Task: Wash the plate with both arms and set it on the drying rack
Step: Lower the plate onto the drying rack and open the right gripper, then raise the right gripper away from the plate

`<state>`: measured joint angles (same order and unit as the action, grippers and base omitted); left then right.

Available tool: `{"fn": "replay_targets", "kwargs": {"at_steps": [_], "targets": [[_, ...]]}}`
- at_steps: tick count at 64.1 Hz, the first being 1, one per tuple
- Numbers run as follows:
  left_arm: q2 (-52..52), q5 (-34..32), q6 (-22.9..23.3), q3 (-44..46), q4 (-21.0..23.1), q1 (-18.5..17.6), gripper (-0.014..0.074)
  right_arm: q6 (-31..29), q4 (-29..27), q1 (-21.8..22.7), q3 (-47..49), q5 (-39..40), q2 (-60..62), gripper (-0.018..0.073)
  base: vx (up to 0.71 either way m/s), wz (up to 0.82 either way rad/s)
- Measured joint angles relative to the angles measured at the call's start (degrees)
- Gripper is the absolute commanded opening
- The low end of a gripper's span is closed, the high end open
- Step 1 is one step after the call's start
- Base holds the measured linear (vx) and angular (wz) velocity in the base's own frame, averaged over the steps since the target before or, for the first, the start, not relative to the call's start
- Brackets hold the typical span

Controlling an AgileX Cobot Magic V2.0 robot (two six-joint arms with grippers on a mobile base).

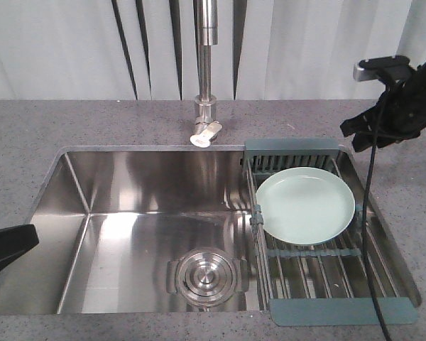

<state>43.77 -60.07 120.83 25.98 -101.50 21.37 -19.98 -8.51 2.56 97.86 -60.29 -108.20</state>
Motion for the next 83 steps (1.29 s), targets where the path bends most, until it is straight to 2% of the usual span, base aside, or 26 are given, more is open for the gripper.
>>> {"fn": "replay_targets", "kwargs": {"at_steps": [8, 16, 28, 34, 41, 58, 63, 72, 83], "targets": [[0.0, 0.0, 0.0, 0.0, 0.0, 0.0, -0.0006, -0.2, -0.5, 0.0, 0.6, -0.4, 4.6, 0.011, 0.0, 0.0], [0.0, 0.0, 0.0, 0.0, 0.0, 0.0, -0.0006, -2.5, -3.6, 0.0, 0.6, -0.5, 9.7, -0.0018, 0.0, 0.0], [0.0, -0.1, 0.0, 0.0, 0.0, 0.0, -0.0006, -9.9, -13.9, 0.0, -2.6, -0.5, 19.5, -0.0006, 0.0, 0.0], [0.0, -0.1, 0.0, 0.0, 0.0, 0.0, -0.0006, -14.7, -20.0, 0.0, -9.4, 1.2, 27.1, -0.0006, 0.0, 0.0], [0.0, -0.1, 0.0, 0.0, 0.0, 0.0, -0.0006, -18.5, -23.4, 0.0, -19.3, 4.6, 36.6, -0.0006, 0.0, 0.0], [0.0, -0.4, 0.0, 0.0, 0.2, 0.0, -0.0006, -20.0, -24.2, 0.0, -43.0, 10.6, 61.4, -0.0006, 0.0, 0.0], [0.2, -1.0, 0.0, 0.0, 2.4, 0.0, -0.0006, -20.1, -24.2, 0.0, -47.3, 11.4, 66.5, -0.0006, 0.0, 0.0], [3.7, -3.3, 0.1, 2.6, 7.2, -0.1, -0.0006, -20.1, -23.7, 0.0, -50.3, 11.8, 71.0, -0.0006, 0.0, 0.0], [13.3, -4.1, 0.1, 16.3, 8.8, -0.3, -0.0006, -20.1, -22.9, 0.0, -50.4, 12.2, 71.5, -0.0006, 0.0, 0.0]]}}
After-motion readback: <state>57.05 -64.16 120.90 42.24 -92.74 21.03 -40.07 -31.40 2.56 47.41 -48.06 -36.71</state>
